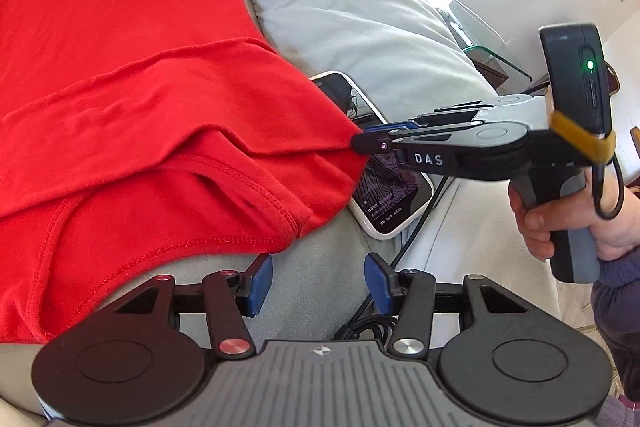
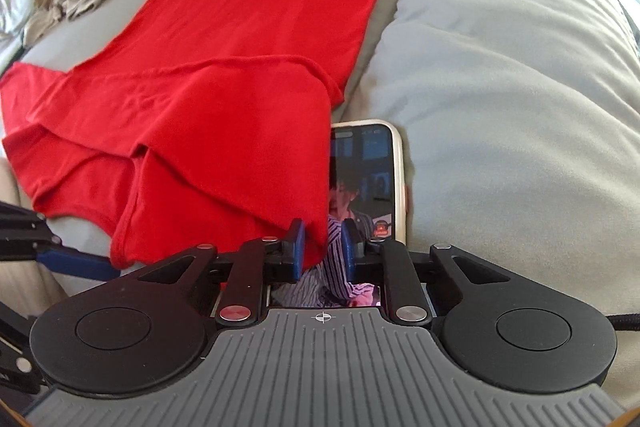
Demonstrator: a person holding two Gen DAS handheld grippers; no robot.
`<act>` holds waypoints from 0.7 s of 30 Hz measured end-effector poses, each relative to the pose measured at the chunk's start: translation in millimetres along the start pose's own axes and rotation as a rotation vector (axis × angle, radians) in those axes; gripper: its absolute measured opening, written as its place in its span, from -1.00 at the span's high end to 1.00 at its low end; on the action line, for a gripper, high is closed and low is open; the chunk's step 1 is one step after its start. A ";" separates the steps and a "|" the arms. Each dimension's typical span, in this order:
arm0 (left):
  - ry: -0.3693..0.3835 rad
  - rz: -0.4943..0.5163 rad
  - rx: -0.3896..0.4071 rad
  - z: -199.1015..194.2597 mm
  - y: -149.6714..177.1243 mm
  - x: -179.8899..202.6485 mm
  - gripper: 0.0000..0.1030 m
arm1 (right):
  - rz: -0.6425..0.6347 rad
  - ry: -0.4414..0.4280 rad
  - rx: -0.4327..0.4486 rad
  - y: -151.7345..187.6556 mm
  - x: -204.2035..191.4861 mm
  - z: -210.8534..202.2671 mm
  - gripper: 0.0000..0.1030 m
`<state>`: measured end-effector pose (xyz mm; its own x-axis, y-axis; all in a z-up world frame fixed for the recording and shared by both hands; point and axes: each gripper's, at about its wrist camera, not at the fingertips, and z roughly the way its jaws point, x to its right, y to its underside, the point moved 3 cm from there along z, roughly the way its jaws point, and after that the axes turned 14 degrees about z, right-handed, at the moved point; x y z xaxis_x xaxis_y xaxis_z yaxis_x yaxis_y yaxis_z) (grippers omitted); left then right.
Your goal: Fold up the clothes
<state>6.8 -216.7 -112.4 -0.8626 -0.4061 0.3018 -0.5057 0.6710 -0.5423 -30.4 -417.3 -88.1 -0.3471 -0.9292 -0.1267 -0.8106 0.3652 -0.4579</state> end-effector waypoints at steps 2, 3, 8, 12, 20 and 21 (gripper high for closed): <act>-0.002 0.003 0.002 -1.7 1.2 1.0 0.06 | -0.038 0.027 0.021 3.5 -4.3 0.7 0.92; -0.004 0.004 0.004 -2.6 1.9 1.4 0.06 | -0.055 0.041 0.032 4.1 -6.2 0.7 0.93; -0.011 -0.011 0.024 -14.4 3.5 0.4 0.06 | -0.098 0.137 0.120 -3.6 -9.9 -11.5 0.97; -0.011 -0.018 0.021 -15.5 5.4 -0.8 0.05 | -0.112 0.175 0.113 -16.1 -8.8 -12.3 0.97; -0.042 -0.051 0.045 -40.0 14.6 -16.3 0.04 | -0.008 0.167 0.048 -19.9 0.1 -23.5 0.27; -0.048 -0.054 0.054 -45.1 15.5 -19.0 0.04 | 0.038 0.139 0.060 -20.7 2.3 -32.8 0.12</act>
<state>14.6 -170.6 -91.2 -0.8313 -0.4714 0.2945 -0.5490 0.6134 -0.5677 -29.9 -425.1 -50.0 -0.4420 -0.8967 -0.0240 -0.7676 0.3920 -0.5071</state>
